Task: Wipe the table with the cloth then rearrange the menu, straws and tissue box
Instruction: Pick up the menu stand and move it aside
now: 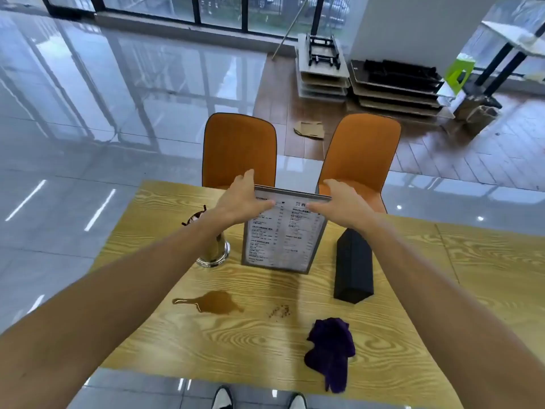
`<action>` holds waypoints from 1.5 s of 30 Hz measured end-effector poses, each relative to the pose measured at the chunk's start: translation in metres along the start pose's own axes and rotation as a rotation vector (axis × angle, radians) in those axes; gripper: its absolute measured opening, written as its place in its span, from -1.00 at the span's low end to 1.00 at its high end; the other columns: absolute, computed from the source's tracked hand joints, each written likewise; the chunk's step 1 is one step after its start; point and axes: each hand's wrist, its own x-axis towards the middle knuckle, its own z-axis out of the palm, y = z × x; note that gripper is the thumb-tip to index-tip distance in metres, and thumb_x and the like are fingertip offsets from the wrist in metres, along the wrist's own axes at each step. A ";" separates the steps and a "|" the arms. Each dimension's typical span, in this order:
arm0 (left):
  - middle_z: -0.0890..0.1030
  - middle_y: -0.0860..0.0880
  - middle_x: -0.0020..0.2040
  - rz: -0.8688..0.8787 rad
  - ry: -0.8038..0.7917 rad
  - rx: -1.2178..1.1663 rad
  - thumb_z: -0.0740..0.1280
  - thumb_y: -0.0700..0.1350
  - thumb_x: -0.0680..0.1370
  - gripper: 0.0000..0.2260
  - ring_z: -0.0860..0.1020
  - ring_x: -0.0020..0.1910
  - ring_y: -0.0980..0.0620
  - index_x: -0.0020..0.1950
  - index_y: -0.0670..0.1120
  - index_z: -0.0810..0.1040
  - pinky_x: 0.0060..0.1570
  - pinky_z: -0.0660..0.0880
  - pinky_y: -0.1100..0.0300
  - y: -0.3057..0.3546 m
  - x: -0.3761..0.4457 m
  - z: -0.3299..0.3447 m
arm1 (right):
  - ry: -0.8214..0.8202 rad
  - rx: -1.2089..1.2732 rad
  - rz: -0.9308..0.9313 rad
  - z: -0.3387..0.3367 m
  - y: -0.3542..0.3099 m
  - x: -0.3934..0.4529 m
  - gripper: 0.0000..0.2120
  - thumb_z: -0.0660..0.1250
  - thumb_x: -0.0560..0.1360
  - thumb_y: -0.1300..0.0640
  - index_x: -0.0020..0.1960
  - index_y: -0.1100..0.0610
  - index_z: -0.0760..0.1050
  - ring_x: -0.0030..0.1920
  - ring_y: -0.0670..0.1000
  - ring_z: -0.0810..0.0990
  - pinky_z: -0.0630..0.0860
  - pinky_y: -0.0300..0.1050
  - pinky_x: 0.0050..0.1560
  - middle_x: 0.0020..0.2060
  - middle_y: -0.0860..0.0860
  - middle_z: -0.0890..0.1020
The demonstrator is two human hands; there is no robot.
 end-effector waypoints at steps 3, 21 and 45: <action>0.18 -0.17 0.60 -0.056 -0.027 -0.110 0.52 0.12 0.45 -0.03 0.20 0.56 -0.15 0.62 -0.16 -0.01 0.45 0.26 -0.08 -0.015 -0.006 0.014 | 0.093 0.178 0.082 0.024 0.008 -0.003 -0.08 0.51 0.44 -0.17 0.58 0.13 0.10 0.38 0.16 0.43 0.47 0.10 0.23 0.48 0.16 0.35; 0.62 0.02 0.13 -0.363 0.002 -0.428 0.54 -0.10 0.45 -0.57 0.60 0.18 -0.02 0.23 -0.08 0.44 0.13 0.58 0.09 -0.078 0.009 0.111 | 0.072 0.883 0.251 0.140 0.081 0.011 -0.79 0.51 0.51 0.05 0.13 -0.04 0.65 0.01 -0.19 0.68 0.56 -0.36 -0.18 -0.04 -0.22 0.73; 0.65 -0.01 0.18 -0.004 0.137 -0.366 0.39 -0.05 0.57 -0.74 0.62 0.10 0.02 0.22 -0.10 0.55 -0.05 0.65 0.13 -0.085 0.114 0.003 | 0.210 0.796 0.116 0.061 0.031 0.142 -0.78 0.50 0.51 0.13 0.14 -0.06 0.64 0.11 0.00 0.68 0.64 0.17 0.12 0.11 -0.10 0.71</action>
